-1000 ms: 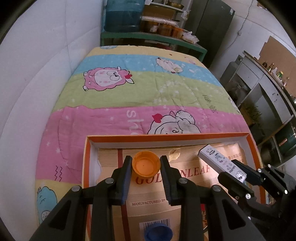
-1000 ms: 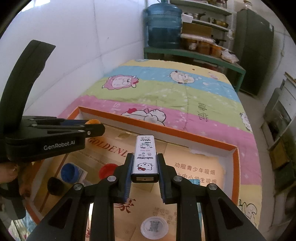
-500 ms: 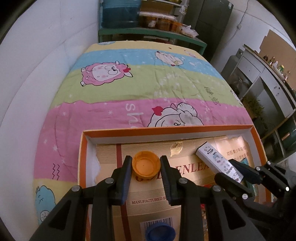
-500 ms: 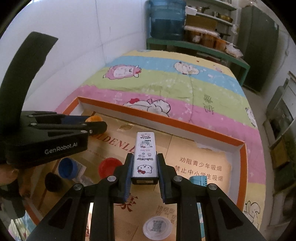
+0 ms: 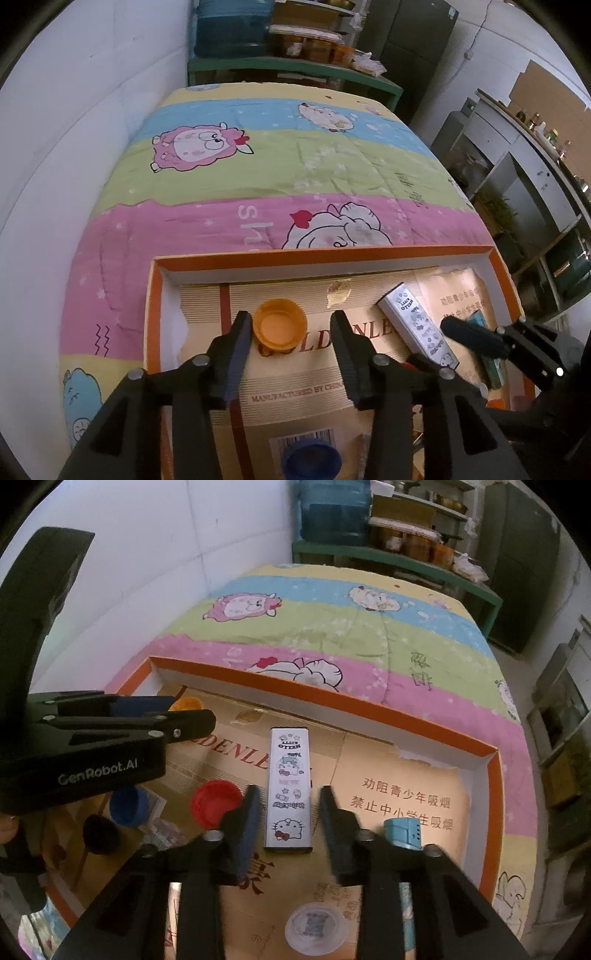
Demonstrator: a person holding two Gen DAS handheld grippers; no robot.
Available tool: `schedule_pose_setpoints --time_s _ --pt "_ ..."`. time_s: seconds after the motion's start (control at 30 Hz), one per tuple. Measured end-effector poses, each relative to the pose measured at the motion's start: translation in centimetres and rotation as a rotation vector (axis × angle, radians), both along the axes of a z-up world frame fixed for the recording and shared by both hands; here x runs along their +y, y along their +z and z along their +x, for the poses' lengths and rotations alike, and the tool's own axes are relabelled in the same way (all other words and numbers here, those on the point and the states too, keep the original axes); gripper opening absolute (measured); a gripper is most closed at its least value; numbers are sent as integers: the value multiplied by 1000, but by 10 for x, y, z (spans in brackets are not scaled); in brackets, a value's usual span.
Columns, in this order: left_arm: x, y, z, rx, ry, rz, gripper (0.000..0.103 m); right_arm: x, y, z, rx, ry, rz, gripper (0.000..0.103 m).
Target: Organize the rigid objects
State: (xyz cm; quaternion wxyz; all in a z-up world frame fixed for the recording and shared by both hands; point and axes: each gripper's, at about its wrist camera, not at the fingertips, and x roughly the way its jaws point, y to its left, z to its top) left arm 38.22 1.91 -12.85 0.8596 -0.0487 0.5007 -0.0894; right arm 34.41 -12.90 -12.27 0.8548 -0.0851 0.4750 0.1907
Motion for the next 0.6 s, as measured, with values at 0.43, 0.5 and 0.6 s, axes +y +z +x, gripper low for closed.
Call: schedule_pose_setpoints --time_s 0.43,0.5,0.6 --pt "0 9 -6 -32 2 -12 51 2 14 -10 -57 3 -3 50" --pt "-1 11 -8 -36 1 -13 51 1 16 -12 -57 0 5 50" --pt "0 15 -11 -45 3 -15 51 -1 18 -14 -61 -8 9 50"
